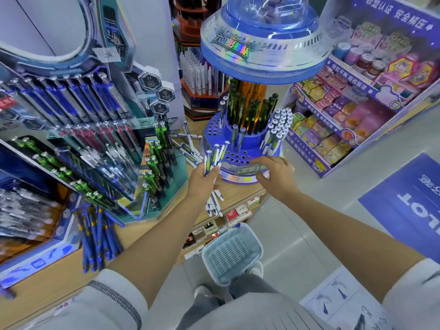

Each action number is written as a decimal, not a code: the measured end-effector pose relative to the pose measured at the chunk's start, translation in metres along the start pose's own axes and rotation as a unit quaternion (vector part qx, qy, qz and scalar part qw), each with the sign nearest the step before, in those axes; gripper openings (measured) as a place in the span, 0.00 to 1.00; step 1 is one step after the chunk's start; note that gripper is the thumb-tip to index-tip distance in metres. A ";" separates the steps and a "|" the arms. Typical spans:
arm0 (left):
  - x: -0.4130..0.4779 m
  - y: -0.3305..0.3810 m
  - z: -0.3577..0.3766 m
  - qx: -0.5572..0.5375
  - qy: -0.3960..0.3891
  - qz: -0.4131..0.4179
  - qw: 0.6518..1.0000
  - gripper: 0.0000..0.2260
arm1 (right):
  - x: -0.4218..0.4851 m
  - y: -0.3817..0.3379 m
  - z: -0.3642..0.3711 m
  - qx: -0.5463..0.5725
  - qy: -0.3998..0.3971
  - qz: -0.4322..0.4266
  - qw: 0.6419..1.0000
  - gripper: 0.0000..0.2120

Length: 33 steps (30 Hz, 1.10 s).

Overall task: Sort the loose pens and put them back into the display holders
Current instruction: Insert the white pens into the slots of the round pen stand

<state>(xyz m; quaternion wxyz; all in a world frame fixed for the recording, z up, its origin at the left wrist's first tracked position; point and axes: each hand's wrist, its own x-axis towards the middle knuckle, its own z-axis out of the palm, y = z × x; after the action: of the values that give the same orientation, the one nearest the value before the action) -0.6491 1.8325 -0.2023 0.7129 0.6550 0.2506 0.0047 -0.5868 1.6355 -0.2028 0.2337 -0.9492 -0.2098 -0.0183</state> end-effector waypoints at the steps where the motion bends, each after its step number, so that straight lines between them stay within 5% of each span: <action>1: 0.001 -0.001 0.000 -0.001 -0.003 0.000 1.000 0.06 | 0.001 0.002 -0.002 0.004 0.006 0.017 1.000 0.14; 5: 0.003 0.001 0.001 0.012 -0.007 0.005 1.000 0.05 | 0.007 -0.004 0.001 0.011 0.027 -0.013 0.999 0.17; 11: 0.006 0.004 0.002 0.050 -0.014 0.015 0.999 0.04 | 0.010 -0.007 0.016 -0.091 -0.104 -0.023 0.990 0.22; 16: 0.005 0.005 0.004 0.043 -0.040 0.002 0.998 0.05 | 0.011 0.006 0.004 -0.062 -0.092 0.026 0.993 0.21; 33: 0.006 0.010 0.009 0.065 -0.056 -0.002 0.996 0.08 | 0.017 -0.002 0.009 -0.026 -0.113 -0.039 0.992 0.24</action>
<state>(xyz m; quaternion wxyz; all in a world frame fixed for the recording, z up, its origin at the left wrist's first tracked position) -0.6376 1.8270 -0.1948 0.6820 0.6984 0.2111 -0.0498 -0.5727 1.6483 -0.2077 0.1826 -0.9422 -0.2708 0.0747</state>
